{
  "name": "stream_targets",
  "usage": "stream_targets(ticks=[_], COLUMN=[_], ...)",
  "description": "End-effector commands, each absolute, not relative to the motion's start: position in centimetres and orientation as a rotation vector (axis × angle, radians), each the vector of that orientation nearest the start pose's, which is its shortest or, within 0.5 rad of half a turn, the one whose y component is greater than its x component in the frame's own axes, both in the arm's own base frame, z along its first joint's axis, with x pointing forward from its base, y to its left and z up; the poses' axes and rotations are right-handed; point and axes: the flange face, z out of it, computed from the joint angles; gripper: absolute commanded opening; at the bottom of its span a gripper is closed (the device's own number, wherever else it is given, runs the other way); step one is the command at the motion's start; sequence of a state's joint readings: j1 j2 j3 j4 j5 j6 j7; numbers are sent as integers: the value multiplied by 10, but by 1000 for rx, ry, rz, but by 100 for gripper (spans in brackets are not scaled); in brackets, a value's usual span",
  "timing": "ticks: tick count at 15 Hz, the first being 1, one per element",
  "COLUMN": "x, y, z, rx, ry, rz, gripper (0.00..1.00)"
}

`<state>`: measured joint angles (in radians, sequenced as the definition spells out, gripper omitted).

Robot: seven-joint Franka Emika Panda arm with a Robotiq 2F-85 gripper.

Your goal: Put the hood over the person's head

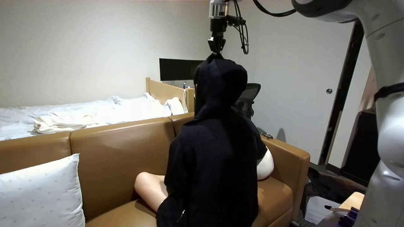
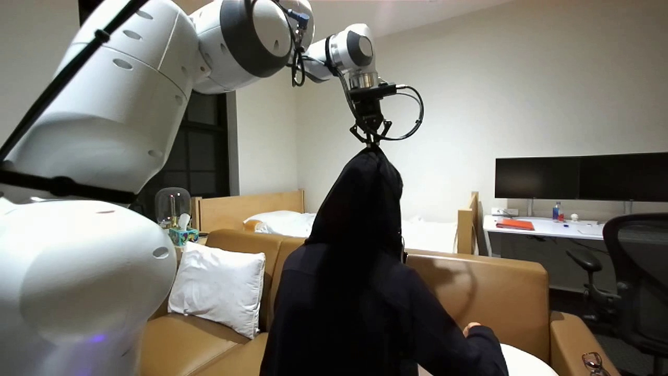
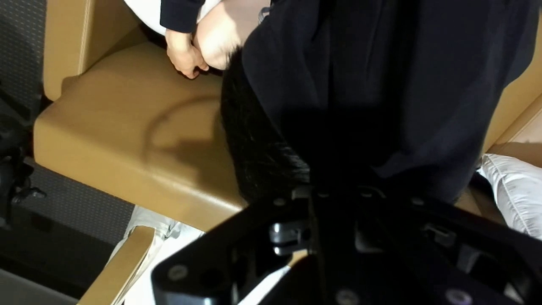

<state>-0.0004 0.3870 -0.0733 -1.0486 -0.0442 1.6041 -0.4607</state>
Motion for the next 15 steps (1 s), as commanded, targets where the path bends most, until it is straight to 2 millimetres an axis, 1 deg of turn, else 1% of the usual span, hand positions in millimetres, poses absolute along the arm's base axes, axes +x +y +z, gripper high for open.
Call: stream_targets(ticks=[1, 3, 4, 5, 6, 7, 9, 11, 13, 15], x=[670, 665, 663, 662, 663, 665, 673, 685, 695, 702], y=[-70, -87, -97, -105, -112, -119, -131, -142, -151, -154], z=[664, 677, 679, 679, 674, 665, 639, 606, 573, 551], rx=[-3196, -3204, -3204, -3207, -3203, -3204, -3197, -3194, -3177, -3167], ry=[-475, -398, -371, -338, -317, -291, -269, -237, -207, -184], rz=[-266, -271, -263, -246, -216, -179, -93, -11, 69, 118], gripper=[1, 1, 1, 1, 1, 1, 1, 1, 1, 1])
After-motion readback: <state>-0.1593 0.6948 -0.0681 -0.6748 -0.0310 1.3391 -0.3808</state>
